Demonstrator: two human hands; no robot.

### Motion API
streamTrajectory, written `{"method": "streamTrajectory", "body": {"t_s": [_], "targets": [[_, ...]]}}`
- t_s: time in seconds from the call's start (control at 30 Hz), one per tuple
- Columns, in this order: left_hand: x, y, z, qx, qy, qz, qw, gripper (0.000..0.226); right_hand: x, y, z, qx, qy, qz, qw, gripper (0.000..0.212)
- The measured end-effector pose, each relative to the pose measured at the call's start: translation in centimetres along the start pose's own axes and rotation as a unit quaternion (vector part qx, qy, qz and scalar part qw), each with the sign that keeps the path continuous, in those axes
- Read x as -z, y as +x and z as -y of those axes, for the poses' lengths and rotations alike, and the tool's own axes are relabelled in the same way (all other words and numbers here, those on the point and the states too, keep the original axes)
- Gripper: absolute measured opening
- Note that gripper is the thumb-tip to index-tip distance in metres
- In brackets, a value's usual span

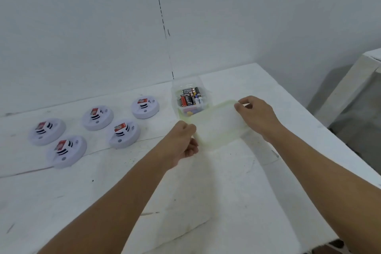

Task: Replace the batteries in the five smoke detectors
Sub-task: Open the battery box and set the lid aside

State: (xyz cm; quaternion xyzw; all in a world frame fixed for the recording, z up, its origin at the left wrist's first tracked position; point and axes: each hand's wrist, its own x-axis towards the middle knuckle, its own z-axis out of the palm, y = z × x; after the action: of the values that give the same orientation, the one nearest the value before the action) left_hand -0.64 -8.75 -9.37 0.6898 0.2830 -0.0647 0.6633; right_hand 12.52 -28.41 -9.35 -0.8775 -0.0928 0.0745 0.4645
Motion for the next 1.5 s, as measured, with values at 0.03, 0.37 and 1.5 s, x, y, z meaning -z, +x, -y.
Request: {"method": "streamTrajectory", "body": {"t_s": [0.03,0.37,1.5], "targets": [[1.3,-0.7,0.6,0.003,0.006,-0.002,1.0,0.006,-0.6,-0.7,0.3,-0.008,0.01,0.019,1.0,0.024],[12.2,-7.9,5.8,-0.009,0.043,-0.087,0.995,0.016,-9.6,-8.7,4.1,-0.051,0.086,0.133,0.986,0.031],[18.4,-11.1,9.7,0.048,-0.235,-0.068,0.968,0.03,-15.1,-10.9,5.6,-0.096,0.161,0.22,0.957,0.083]]}}
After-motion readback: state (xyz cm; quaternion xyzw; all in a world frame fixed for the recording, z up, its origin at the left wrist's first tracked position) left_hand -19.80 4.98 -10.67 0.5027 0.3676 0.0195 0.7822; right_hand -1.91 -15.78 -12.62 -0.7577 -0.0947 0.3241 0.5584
